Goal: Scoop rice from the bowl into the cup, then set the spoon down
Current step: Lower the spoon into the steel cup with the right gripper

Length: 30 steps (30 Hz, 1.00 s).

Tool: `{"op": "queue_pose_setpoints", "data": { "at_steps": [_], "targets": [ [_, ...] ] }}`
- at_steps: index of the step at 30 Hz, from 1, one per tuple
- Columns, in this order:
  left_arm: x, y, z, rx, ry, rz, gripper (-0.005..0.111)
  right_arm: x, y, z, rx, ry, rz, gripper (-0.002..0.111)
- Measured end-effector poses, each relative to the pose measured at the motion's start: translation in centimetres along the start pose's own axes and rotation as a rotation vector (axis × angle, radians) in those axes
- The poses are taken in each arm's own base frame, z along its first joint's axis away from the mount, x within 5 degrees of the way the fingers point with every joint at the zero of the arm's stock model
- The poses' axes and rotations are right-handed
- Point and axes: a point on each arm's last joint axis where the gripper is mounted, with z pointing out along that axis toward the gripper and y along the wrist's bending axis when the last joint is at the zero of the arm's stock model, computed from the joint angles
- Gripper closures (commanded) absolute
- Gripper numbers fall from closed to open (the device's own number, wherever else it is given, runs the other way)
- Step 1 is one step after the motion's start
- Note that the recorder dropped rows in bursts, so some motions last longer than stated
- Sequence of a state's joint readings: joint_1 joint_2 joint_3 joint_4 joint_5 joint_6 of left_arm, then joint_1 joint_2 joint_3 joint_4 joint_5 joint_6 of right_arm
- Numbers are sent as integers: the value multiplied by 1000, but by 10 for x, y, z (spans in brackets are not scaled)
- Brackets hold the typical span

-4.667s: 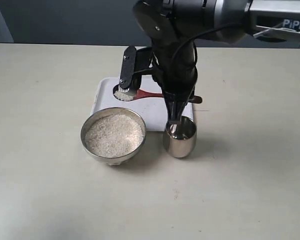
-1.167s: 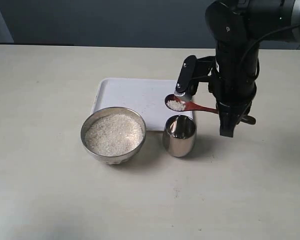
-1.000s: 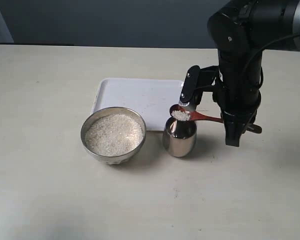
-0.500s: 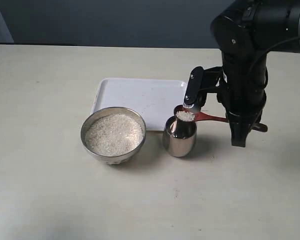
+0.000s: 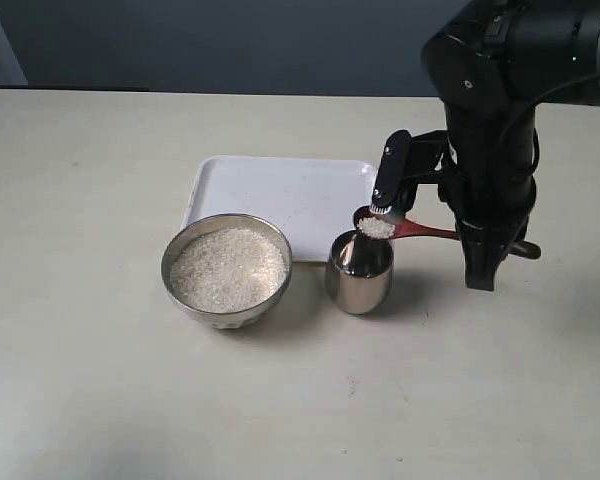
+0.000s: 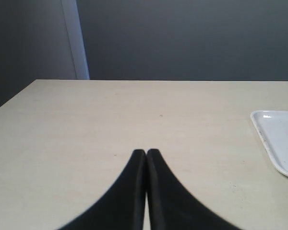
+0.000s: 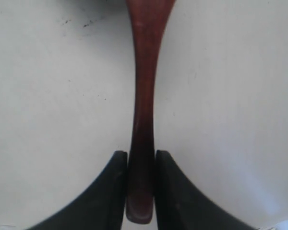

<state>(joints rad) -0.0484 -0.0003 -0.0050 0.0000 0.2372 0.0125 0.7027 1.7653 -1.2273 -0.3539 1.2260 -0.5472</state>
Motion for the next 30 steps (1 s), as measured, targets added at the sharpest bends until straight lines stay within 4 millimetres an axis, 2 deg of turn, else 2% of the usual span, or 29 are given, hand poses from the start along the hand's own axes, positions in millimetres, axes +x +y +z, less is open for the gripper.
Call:
{"op": "queue_pose_setpoints", "data": {
  "at_steps": [9,22,30],
  "targets": [
    [0,0,0,0,0,0,106,-6,2,6,11,30,-13,109],
    [0,0,0,8,0,1,106,-15,6,5,97,72,-27,109],
    [0,-1,0,12,0,2,106,-26,17,-2,173,80,-76,109]
  ]
}}
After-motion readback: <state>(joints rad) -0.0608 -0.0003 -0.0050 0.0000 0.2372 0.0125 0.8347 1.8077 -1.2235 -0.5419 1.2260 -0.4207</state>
